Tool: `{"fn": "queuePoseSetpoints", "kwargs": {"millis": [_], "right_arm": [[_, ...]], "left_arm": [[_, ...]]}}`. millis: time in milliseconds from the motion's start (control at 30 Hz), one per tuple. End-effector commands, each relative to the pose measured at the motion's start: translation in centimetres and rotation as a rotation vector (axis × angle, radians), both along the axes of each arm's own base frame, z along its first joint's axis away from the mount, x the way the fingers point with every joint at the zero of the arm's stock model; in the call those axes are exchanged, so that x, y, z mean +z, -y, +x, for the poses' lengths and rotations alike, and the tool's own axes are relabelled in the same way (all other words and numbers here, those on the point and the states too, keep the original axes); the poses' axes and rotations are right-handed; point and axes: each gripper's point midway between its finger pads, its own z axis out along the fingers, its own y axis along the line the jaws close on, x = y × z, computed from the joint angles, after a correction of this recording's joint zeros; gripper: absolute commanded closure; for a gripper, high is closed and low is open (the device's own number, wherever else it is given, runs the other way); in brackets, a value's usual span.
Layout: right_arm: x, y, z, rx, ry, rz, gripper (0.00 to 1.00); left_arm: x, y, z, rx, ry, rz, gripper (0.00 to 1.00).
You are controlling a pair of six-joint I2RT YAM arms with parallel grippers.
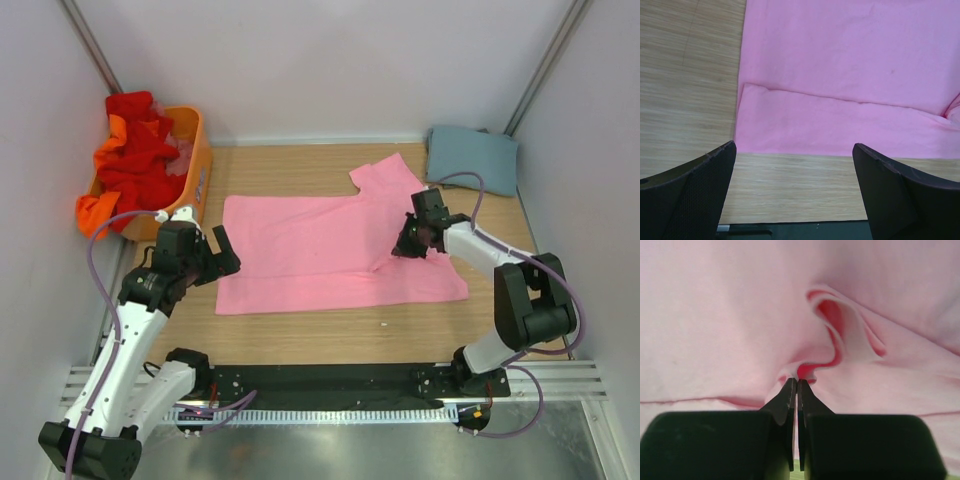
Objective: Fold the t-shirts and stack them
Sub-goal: Fold the tshirt
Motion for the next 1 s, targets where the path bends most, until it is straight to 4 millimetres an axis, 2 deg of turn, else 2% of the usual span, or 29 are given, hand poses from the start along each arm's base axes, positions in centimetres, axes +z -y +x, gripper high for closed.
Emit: {"fn": "queuePoseSetpoints", "kwargs": {"millis": [0,67,133,167,200,233,300,400,467,600,767,967], "right_arm": [[2.8,-1.6,3.0,0.019,0.080,0.005,0.98],[3.6,-2.3,4.0,0.025,0.094,0.011,0.97],[3.0,-3.3,4.4,0.046,0.079,0.012,0.91],[3.4,-3.8,5.1,0.051,0.090,0.019,0.75],[2.6,-4.3,5.2,0.064,0.067,0.020,0.66],[3.0,-5.1,5.7,0.079,0.083,0.027,0.63],[2.5,-5.9,6.1,0.099,0.074,0.037,0.61],[3.6,-7.2,7.1,0.139,0.113,0.063,0.57],[4.6,-7.3,7.6,0.143,0.136,0.057,0.52],[6.3,-5.9,8.0,0.115,0.177,-0.014,0.44],[8.1,-1.6,6.9,0.038,0.208,-0.197,0.41],[6.4,0.8,4.2,0.043,0.151,-0.294,0.42]], "left_arm": [[1.2,0.2,0.5,-0.017,0.059,-0.014,0.00],[1.3,0.2,0.5,-0.015,0.064,-0.013,0.00],[1.3,0.1,0.5,-0.013,0.064,-0.013,0.00],[1.3,0.1,0.5,-0.011,0.066,-0.012,0.00],[1.4,0.1,0.5,-0.011,0.066,-0.012,0.00],[1.4,0.1,0.5,-0.010,0.068,-0.009,0.00],[1.5,0.0,0.5,-0.007,0.071,-0.009,0.00],[1.5,0.0,0.4,-0.007,0.074,-0.009,0.00],[1.5,0.0,0.5,-0.004,0.075,-0.009,0.00],[1.6,0.0,0.4,-0.005,0.076,-0.010,0.00],[1.6,0.0,0.4,-0.007,0.079,-0.011,0.00],[1.6,0.1,0.4,-0.010,0.078,-0.014,0.00]]}}
